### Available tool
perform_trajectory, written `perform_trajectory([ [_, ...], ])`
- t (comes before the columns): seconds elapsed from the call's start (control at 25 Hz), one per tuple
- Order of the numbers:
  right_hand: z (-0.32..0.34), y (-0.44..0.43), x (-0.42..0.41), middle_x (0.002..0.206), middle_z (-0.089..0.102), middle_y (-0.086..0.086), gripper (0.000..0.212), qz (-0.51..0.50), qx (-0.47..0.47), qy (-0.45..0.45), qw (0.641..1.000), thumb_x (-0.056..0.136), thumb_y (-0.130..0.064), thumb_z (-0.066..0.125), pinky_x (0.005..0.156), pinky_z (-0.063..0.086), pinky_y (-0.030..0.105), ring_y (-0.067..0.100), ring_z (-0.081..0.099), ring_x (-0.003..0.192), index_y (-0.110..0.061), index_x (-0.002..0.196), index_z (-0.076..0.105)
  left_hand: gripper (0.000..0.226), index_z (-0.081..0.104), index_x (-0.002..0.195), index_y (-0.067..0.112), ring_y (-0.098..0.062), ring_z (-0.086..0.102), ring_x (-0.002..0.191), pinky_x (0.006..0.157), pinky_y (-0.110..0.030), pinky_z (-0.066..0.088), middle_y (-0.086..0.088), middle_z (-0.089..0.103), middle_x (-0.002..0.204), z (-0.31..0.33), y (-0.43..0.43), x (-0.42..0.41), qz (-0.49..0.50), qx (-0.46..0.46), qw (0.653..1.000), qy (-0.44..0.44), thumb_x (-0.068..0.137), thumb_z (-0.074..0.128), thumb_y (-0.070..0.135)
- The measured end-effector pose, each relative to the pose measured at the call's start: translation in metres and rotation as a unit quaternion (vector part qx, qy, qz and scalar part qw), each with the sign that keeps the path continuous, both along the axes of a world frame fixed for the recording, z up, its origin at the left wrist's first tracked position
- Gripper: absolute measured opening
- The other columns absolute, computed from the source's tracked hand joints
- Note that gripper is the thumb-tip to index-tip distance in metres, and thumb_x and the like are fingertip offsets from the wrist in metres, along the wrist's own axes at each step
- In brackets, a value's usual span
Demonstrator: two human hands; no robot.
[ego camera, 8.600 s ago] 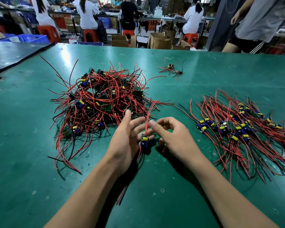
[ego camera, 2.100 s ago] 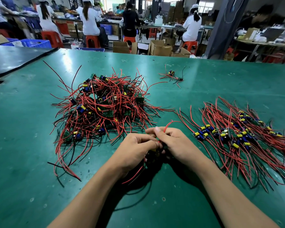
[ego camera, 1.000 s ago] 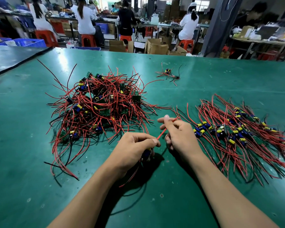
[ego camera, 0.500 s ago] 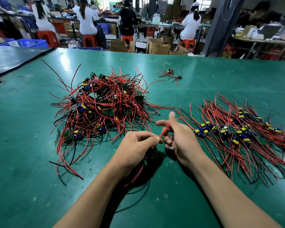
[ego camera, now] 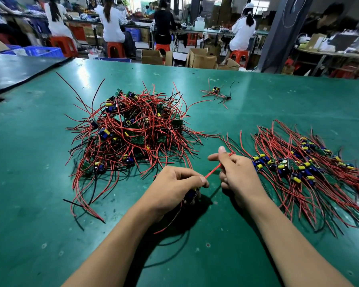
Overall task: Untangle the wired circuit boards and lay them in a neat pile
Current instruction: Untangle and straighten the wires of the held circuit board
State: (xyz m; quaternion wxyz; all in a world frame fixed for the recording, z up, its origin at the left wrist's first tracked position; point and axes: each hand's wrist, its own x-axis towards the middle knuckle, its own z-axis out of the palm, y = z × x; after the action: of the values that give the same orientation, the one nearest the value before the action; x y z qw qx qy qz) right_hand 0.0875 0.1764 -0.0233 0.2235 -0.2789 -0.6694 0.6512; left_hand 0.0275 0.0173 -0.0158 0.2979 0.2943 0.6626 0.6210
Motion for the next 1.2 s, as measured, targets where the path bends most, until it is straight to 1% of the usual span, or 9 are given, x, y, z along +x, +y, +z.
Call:
perform_trajectory([
  [0.12, 0.005, 0.000, -0.001, 0.048, 0.030, -0.007, 0.053, -0.005, -0.069, 0.023, 0.997, 0.103, -0.048, 0.048, 0.036, 0.018, 0.016, 0.006, 0.022, 0.036, -0.010, 0.074, 0.071, 0.018, 0.076, 0.075, 0.009, -0.011, 0.044, 0.044, 0.046, -0.018, 0.035, -0.001, 0.052, 0.051, 0.000, 0.000, -0.001, -0.001, 0.014, 1.000, -0.015, 0.089, 0.066, 0.011],
  [0.24, 0.015, 0.004, 0.001, 0.046, 0.028, -0.006, 0.067, 0.038, -0.203, 0.046, 0.977, 0.101, -0.054, 0.043, 0.037, 0.013, 0.016, 0.006, 0.021, 0.033, -0.015, 0.052, 0.065, 0.018, 0.077, 0.075, 0.011, -0.010, 0.044, 0.044, 0.046, -0.016, 0.036, 0.000, 0.053, 0.051, 0.000, -0.002, -0.002, -0.007, 0.025, 0.999, -0.029, 0.089, 0.066, 0.011],
  [0.44, 0.021, 0.011, 0.005, 0.047, 0.027, -0.005, 0.065, 0.066, -0.321, 0.060, 0.943, 0.102, -0.049, 0.046, 0.037, 0.015, 0.019, 0.006, 0.023, 0.034, -0.012, 0.052, 0.066, 0.017, 0.078, 0.076, 0.013, -0.014, 0.049, 0.045, 0.047, -0.018, 0.038, -0.005, 0.056, 0.054, 0.000, -0.002, -0.001, -0.016, 0.027, 0.999, -0.033, 0.088, 0.067, 0.013],
  [0.6, 0.014, 0.003, 0.000, 0.054, 0.031, -0.006, 0.047, 0.047, -0.246, 0.068, 0.966, 0.101, -0.045, 0.050, 0.036, 0.018, 0.016, 0.003, 0.023, 0.037, -0.007, 0.084, 0.072, 0.017, 0.078, 0.076, 0.010, -0.014, 0.048, 0.044, 0.047, -0.018, 0.038, -0.004, 0.056, 0.052, 0.000, -0.002, -0.002, -0.002, 0.026, 0.999, -0.038, 0.089, 0.066, 0.010],
  [0.72, 0.009, -0.006, 0.002, 0.060, 0.040, -0.006, 0.042, 0.120, -0.209, 0.062, 0.968, 0.092, -0.045, 0.057, 0.038, 0.025, 0.015, 0.003, 0.029, 0.041, -0.006, 0.101, 0.073, 0.015, 0.075, 0.082, 0.001, -0.010, 0.047, 0.044, 0.046, -0.016, 0.037, -0.001, 0.058, 0.052, 0.000, -0.001, -0.001, 0.024, 0.047, 0.998, -0.046, 0.090, 0.064, 0.006],
  [0.88, 0.004, -0.018, 0.005, 0.060, 0.048, -0.004, 0.030, 0.221, -0.178, 0.029, 0.958, 0.096, -0.031, 0.059, 0.039, 0.030, 0.014, 0.002, 0.033, 0.045, -0.005, 0.104, 0.072, 0.016, 0.070, 0.085, -0.012, -0.014, 0.059, 0.066, 0.058, -0.022, 0.047, 0.000, 0.074, 0.085, -0.001, 0.002, 0.001, 0.052, 0.087, 0.993, -0.065, 0.091, 0.060, -0.002],
  [1.0, 0.005, -0.016, 0.002, 0.059, 0.037, -0.001, 0.026, 0.151, -0.161, 0.036, 0.975, 0.100, -0.025, 0.058, 0.037, 0.029, 0.015, 0.003, 0.030, 0.043, -0.004, 0.098, 0.074, 0.016, 0.073, 0.080, -0.004, -0.013, 0.049, 0.052, 0.052, -0.023, 0.040, -0.015, 0.066, 0.067, 0.000, 0.000, 0.001, 0.050, 0.058, 0.996, -0.047, 0.090, 0.063, 0.003],
  [1.08, 0.008, -0.008, 0.000, 0.056, 0.034, -0.005, 0.027, 0.080, -0.157, 0.051, 0.983, 0.102, -0.025, 0.056, 0.036, 0.027, 0.015, 0.004, 0.029, 0.041, -0.003, 0.097, 0.072, 0.017, 0.076, 0.075, 0.004, -0.011, 0.045, 0.047, 0.048, -0.019, 0.037, -0.006, 0.059, 0.056, 0.000, -0.001, 0.000, 0.035, 0.032, 0.998, -0.027, 0.089, 0.066, 0.007],
  [1.2, 0.011, 0.000, 0.000, 0.063, 0.037, -0.004, 0.033, 0.005, -0.161, 0.068, 0.985, 0.102, -0.029, 0.055, 0.034, 0.025, 0.016, 0.004, 0.028, 0.040, -0.004, 0.091, 0.072, 0.017, 0.076, 0.075, 0.008, -0.010, 0.047, 0.046, 0.048, -0.015, 0.038, 0.000, 0.061, 0.054, 0.000, -0.002, 0.001, 0.011, 0.011, 1.000, -0.020, 0.089, 0.067, 0.010],
])
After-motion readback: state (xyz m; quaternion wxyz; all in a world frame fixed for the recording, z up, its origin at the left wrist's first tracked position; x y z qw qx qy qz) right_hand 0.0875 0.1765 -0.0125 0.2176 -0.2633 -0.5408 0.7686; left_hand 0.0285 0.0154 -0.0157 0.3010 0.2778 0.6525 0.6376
